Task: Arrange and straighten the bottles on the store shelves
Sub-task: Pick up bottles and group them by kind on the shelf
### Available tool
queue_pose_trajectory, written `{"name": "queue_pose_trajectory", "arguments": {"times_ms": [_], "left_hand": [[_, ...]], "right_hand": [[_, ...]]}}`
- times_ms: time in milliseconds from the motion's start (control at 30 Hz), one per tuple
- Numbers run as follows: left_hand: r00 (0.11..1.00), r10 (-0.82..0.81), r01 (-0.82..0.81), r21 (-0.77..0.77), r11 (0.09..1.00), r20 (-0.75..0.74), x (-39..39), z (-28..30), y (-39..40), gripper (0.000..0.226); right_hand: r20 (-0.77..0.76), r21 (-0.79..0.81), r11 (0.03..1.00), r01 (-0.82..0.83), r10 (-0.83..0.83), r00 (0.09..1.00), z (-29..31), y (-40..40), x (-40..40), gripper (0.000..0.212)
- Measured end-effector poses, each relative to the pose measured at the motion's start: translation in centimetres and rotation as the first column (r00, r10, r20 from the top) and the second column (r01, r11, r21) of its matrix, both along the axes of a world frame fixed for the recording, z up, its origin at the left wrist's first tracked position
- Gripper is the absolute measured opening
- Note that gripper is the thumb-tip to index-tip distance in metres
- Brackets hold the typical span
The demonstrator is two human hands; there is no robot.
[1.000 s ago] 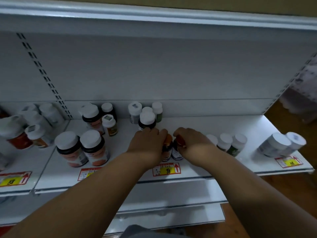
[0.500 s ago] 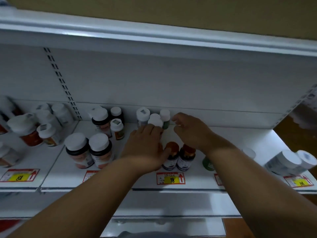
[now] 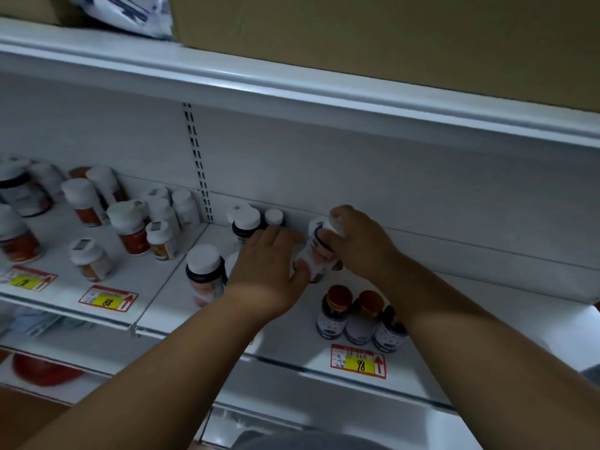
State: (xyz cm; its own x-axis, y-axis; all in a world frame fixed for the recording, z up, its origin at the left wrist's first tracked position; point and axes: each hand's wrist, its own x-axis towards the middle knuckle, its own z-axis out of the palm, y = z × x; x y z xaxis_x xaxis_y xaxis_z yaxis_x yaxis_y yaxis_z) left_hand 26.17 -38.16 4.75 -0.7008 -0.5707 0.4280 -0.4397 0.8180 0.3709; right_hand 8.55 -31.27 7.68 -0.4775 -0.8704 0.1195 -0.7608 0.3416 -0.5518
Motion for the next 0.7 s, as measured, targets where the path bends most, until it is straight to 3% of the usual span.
{"name": "queue_pose_trajectory", "arguments": {"times_ms": [167,300,367,433,500,600,700], "left_hand": [[0.997,-0.05,0.04,0.175,0.984,0.052,1.9,1.3,-1.7,0.087],[0.995,-0.084,0.066,0.26,0.963,0.059,3.9,0.9,-2.5,0.09],[0.993,-0.098,0.082,0.195,0.977,0.073,4.9,0.5,-2.7,0.084],[0.993,-0.085,0.083,0.032,0.996,0.076,5.9,-0.2,-3.3,0.079],[0.981,-0.062,0.083,-0.106,0.991,0.185,6.3,-0.7,-4.7,0.079],[0.917,-0.037,0.096,-0.131,0.987,0.397,6.4,-1.1,-6.9,0.09],[0.872,-0.035,0.111,-0.128,0.985,0.488,6.4,-1.3,-7.3,0.089]], "right_hand": [[0.047,-0.139,0.99,-0.034,0.041,0.998,3.2,-0.3,4.6,0.041],[0.106,-0.207,0.977,-0.048,0.071,0.992,2.9,-0.4,7.6,0.037],[0.142,-0.191,0.98,-0.049,0.077,0.987,2.2,-0.3,8.4,0.036],[0.111,-0.142,0.988,-0.069,0.085,0.99,1.4,-0.1,8.5,0.038],[0.061,-0.075,0.991,-0.11,0.115,0.992,0.7,0.0,8.2,0.043],[0.019,0.032,0.989,-0.145,0.144,0.989,-0.5,-0.4,7.8,0.046],[0.018,0.08,0.978,-0.191,0.19,0.982,-2.0,-0.8,7.9,0.042]]}}
